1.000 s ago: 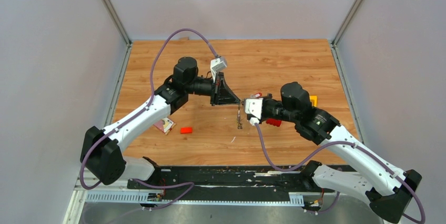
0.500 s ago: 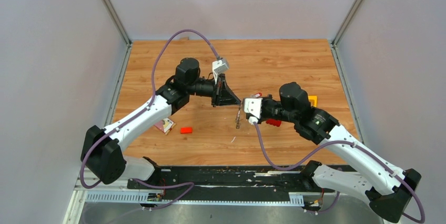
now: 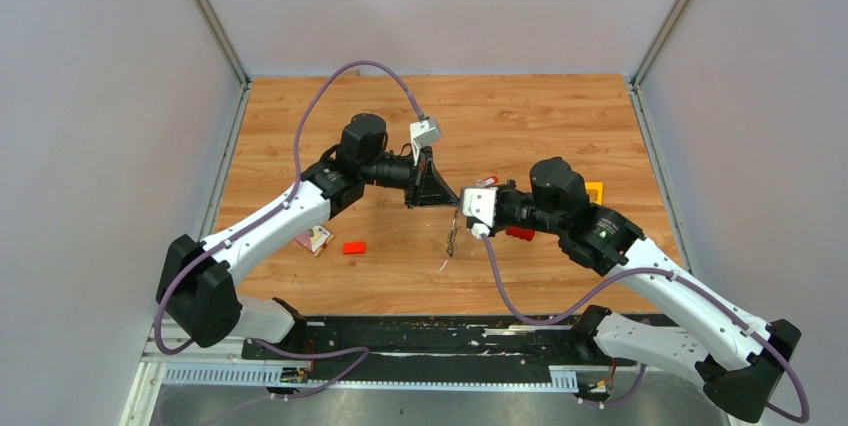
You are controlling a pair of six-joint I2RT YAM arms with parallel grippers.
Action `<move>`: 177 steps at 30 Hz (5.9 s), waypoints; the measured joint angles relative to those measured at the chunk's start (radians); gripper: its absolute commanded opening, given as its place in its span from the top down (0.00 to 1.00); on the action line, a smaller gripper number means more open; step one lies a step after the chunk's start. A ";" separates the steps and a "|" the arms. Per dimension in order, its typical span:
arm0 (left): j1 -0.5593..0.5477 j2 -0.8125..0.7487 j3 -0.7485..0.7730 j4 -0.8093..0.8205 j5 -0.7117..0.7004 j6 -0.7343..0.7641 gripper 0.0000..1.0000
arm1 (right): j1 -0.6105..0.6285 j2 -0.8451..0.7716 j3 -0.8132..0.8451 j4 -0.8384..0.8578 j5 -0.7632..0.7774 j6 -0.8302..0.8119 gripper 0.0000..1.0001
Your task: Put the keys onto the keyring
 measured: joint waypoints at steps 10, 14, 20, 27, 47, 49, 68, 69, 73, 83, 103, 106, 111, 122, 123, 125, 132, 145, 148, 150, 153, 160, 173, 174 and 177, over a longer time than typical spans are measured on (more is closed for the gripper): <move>-0.001 0.000 0.000 -0.007 -0.005 0.027 1.00 | 0.004 0.001 0.000 0.000 0.012 -0.001 1.00; -0.001 -0.003 0.007 -0.031 -0.008 0.061 1.00 | 0.006 0.005 0.000 -0.001 0.018 -0.008 1.00; -0.001 -0.027 0.023 -0.097 -0.022 0.137 1.00 | 0.008 0.009 0.000 -0.002 0.031 -0.025 1.00; -0.002 -0.034 0.034 -0.164 -0.042 0.207 1.00 | 0.009 0.040 0.000 -0.004 0.031 -0.032 0.99; -0.008 -0.077 0.022 -0.209 -0.153 0.207 1.00 | -0.109 0.007 -0.013 0.000 -0.034 0.021 0.56; -0.008 -0.092 0.014 -0.193 -0.172 0.196 1.00 | -0.137 0.005 -0.013 -0.004 -0.090 0.042 0.52; -0.003 -0.105 -0.024 -0.075 -0.322 0.050 1.00 | -0.167 0.208 -0.026 0.040 -0.391 0.264 0.45; 0.002 -0.105 -0.028 -0.064 -0.322 0.040 1.00 | -0.167 0.217 -0.029 0.045 -0.389 0.272 0.47; 0.024 -0.105 -0.053 -0.018 -0.311 -0.013 1.00 | -0.167 0.264 -0.033 0.071 -0.352 0.302 0.77; 0.134 -0.116 -0.137 0.086 -0.290 -0.111 1.00 | -0.169 0.253 -0.028 0.068 -0.258 0.293 1.00; 0.180 -0.113 -0.189 0.157 -0.248 0.020 0.70 | -0.144 0.270 0.101 -0.083 0.075 0.198 1.00; 0.180 -0.099 -0.160 0.139 -0.229 0.037 0.51 | -0.121 0.270 0.102 -0.096 0.125 0.183 1.00; 0.180 -0.062 -0.137 0.126 -0.220 0.063 0.34 | -0.099 0.270 0.119 -0.121 0.162 0.172 1.00; 0.182 0.013 -0.203 0.266 -0.090 0.254 0.18 | -0.088 0.264 0.196 -0.211 0.168 0.142 1.00; 0.181 0.020 -0.215 0.283 -0.077 0.279 0.18 | -0.088 0.262 0.198 -0.218 0.159 0.143 1.00; 0.172 0.039 -0.243 0.319 -0.055 0.345 0.18 | -0.088 0.257 0.203 -0.234 0.139 0.148 1.00; 0.108 0.102 -0.302 0.415 -0.016 0.512 0.19 | -0.089 0.236 0.212 -0.255 0.062 0.175 1.00; 0.084 0.272 -0.336 0.704 0.017 0.447 1.00 | -0.128 0.221 0.213 -0.264 0.000 0.208 1.00; 0.084 0.263 -0.295 0.610 0.009 0.510 1.00 | -0.132 0.211 0.213 -0.268 0.010 0.205 1.00; 0.080 0.243 -0.252 0.485 -0.008 0.578 1.00 | -0.132 0.208 0.212 -0.268 0.024 0.200 1.00; 0.080 0.204 -0.191 0.303 -0.032 0.678 1.00 | -0.132 0.198 0.199 -0.254 0.063 0.180 1.00; 0.080 0.179 -0.086 -0.036 -0.095 0.830 0.93 | -0.132 0.192 0.154 -0.245 0.120 0.140 1.00; 0.072 0.222 0.080 -0.338 -0.187 0.867 0.81 | -0.128 0.197 0.148 -0.244 0.104 0.101 1.00; 0.071 0.231 0.092 -0.356 -0.193 0.869 0.79 | -0.127 0.197 0.148 -0.245 0.104 0.098 1.00; 0.068 0.252 0.111 -0.396 -0.225 0.881 0.70 | -0.126 0.197 0.145 -0.244 0.105 0.093 1.00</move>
